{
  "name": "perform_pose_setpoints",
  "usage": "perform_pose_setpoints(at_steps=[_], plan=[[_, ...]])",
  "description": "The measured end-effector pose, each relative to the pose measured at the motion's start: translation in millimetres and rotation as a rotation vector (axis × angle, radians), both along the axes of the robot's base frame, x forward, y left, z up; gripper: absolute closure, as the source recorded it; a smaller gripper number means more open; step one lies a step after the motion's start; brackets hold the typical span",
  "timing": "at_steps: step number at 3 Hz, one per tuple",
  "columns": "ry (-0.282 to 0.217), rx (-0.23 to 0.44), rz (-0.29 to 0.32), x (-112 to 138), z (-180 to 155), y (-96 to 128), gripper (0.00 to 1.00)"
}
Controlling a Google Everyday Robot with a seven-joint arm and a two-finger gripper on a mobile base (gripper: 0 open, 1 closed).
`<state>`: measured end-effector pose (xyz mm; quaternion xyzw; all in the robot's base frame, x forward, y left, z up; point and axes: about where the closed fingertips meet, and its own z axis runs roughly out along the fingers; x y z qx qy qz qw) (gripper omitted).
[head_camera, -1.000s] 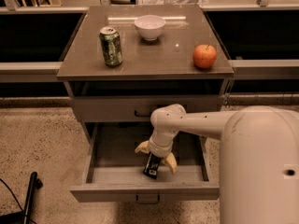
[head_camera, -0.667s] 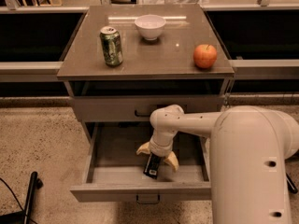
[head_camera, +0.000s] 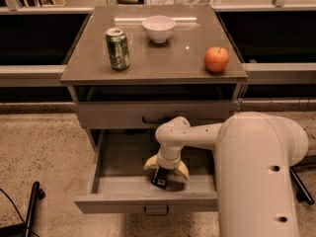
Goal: Pick rxbar chocolate from middle drawer and place on counter
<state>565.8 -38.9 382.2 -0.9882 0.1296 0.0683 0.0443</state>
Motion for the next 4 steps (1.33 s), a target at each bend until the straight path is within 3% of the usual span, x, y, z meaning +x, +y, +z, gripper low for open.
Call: perform_pose_setpoints(at_steps=[1, 2, 4], plan=[[-0.012, -0.015, 0.074, 1, -20, 2, 0.00], [-0.010, -0.036, 0.103, 5, -32, 5, 0.00], [-0.010, -0.050, 0.091, 15, -39, 10, 0.41]])
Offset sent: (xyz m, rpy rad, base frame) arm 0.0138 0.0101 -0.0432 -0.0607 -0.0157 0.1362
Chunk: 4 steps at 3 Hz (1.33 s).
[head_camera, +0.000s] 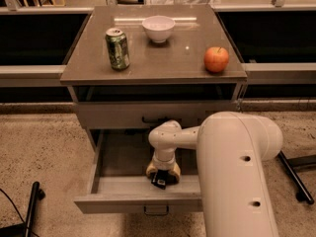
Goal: Pick rxbar chocolate from middle drawer and place on counter
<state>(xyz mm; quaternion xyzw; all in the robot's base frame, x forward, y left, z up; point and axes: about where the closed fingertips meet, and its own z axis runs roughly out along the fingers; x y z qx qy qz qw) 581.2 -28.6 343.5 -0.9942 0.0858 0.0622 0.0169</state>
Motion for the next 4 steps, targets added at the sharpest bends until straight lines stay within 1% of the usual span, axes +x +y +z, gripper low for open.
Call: perform_pose_setpoints(at_steps=[1, 2, 3, 4], plan=[[0.000, 0.000, 0.000, 0, 9, 0, 0.66], [0.000, 0.000, 0.000, 0, 12, 0, 0.88], [-0.048, 0.115, 0.021, -10, 31, 10, 1.00], [-0.151, 0.286, 0.031, -25, 75, 32, 1.00]])
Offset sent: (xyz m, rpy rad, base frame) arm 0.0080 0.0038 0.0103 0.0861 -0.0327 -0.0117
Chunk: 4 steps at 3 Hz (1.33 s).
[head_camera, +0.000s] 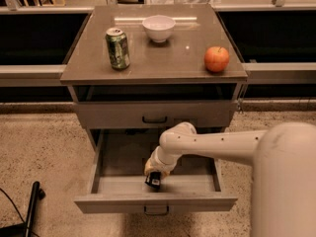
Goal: Pick rxbar chocolate from middle drawer and place on counter
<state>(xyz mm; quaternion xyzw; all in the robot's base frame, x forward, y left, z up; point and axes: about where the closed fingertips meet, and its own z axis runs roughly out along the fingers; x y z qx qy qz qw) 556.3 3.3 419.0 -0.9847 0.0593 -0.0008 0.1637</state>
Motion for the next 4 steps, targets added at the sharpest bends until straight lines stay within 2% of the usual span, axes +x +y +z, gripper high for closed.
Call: perform_pose_setpoints(at_steps=[1, 2, 3, 4], plan=[[-0.101, 0.058, 0.048, -20, 46, 24, 1.00], [-0.138, 0.028, 0.000, -26, 89, 43, 1.00], [-0.131, -0.048, -0.100, -6, 151, 53, 1.00], [-0.141, -0.127, -0.143, 1, 203, 56, 1.00]])
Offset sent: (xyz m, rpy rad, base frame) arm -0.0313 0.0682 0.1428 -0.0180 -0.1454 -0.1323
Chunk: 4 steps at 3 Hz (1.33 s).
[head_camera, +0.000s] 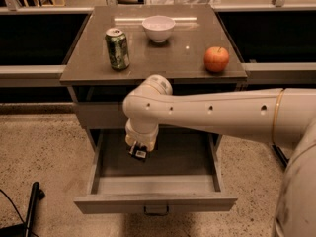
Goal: Pick rxbar chocolate from middle drawer and place on counter
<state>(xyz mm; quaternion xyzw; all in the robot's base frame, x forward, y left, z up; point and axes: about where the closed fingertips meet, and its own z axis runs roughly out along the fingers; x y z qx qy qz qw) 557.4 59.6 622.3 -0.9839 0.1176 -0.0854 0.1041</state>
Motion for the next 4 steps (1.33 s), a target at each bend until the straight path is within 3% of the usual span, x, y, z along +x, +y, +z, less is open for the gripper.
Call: perform_pose_setpoints(at_steps=[1, 2, 3, 4], plan=[[0.009, 0.015, -0.031, 0, 63, -9, 1.00], [0.053, 0.062, -0.026, 1, 117, -54, 1.00], [0.046, 0.063, 0.046, 1, 127, -54, 1.00], [0.046, 0.062, 0.047, 1, 126, -54, 1.00]])
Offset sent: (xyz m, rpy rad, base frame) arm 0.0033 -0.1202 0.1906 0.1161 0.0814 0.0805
